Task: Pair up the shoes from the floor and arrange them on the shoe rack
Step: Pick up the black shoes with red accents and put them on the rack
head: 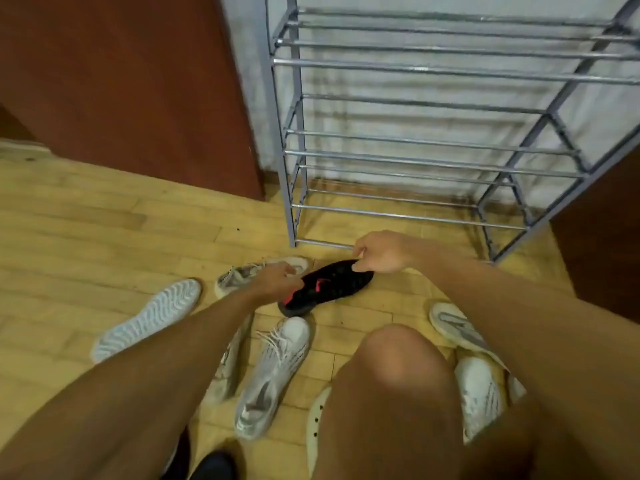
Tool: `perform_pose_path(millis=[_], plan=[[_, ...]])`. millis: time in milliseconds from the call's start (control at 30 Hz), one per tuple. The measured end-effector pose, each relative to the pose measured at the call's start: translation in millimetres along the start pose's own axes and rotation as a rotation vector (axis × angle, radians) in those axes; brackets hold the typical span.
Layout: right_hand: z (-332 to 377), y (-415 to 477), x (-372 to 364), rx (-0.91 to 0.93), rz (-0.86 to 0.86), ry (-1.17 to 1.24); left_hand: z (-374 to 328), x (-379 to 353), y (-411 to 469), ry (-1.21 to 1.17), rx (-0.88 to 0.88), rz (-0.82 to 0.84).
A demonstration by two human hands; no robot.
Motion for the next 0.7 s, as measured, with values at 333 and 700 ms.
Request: perform_pose_path(millis=[333,700], plan=[[-51.8,56.6,-66.4,-0.031,0.169,0.056,90.1,-36.1,88.4,-0.057,0.317,-0.039],[-89.1,104.4,-113.5,-0.039,0.272,0.130,118.6,-55.0,161.2,-0.215,0.406,-0.352]])
Point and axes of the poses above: each hand's wrist, its own y-axis towards the middle knuckle, its own x-axis out of the back of the hand, z = x × y, the point moved 4 cm from there along y, towards the middle knuckle, and after that the axes turned 14 degrees about -y, right-handed, at the moved point
